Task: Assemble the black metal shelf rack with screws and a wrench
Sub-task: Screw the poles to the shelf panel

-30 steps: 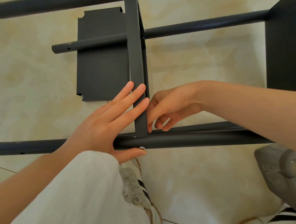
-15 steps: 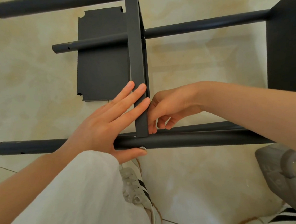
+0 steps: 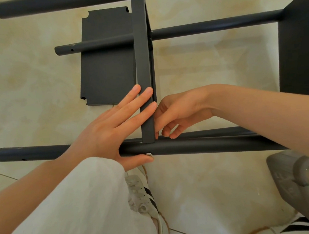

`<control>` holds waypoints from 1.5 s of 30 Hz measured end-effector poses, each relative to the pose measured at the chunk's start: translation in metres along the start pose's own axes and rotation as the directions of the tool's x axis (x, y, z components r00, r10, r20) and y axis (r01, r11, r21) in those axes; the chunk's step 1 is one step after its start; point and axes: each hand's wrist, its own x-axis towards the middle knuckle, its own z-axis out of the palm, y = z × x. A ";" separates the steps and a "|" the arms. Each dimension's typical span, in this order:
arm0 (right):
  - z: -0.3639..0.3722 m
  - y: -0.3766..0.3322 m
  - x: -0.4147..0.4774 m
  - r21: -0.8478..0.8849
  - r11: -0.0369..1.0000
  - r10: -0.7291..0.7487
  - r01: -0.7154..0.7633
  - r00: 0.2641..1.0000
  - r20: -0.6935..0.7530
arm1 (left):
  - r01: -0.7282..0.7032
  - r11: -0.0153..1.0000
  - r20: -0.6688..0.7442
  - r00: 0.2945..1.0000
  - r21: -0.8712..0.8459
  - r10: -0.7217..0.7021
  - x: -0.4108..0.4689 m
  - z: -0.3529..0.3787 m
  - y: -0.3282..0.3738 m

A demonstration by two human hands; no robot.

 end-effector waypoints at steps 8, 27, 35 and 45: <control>0.000 0.001 0.003 0.000 1.000 0.009 -0.009 1.000 -0.015 | -0.008 1.000 -0.014 1.000 -0.008 0.007 0.000 0.001 -0.001; 0.003 0.004 0.001 0.028 1.000 -0.016 0.015 1.000 0.012 | -0.027 1.000 -0.030 0.999 -0.012 0.026 0.001 0.002 -0.004; 0.007 -0.002 -0.005 -0.024 1.000 -0.016 0.014 0.997 -0.074 | 0.016 1.000 -0.013 1.000 -0.017 -0.017 0.002 -0.005 0.006; 0.026 -0.010 -0.033 -0.027 1.000 -0.013 0.007 0.974 -0.228 | 0.202 0.921 -0.259 0.920 -0.333 -0.295 -0.028 -0.011 0.040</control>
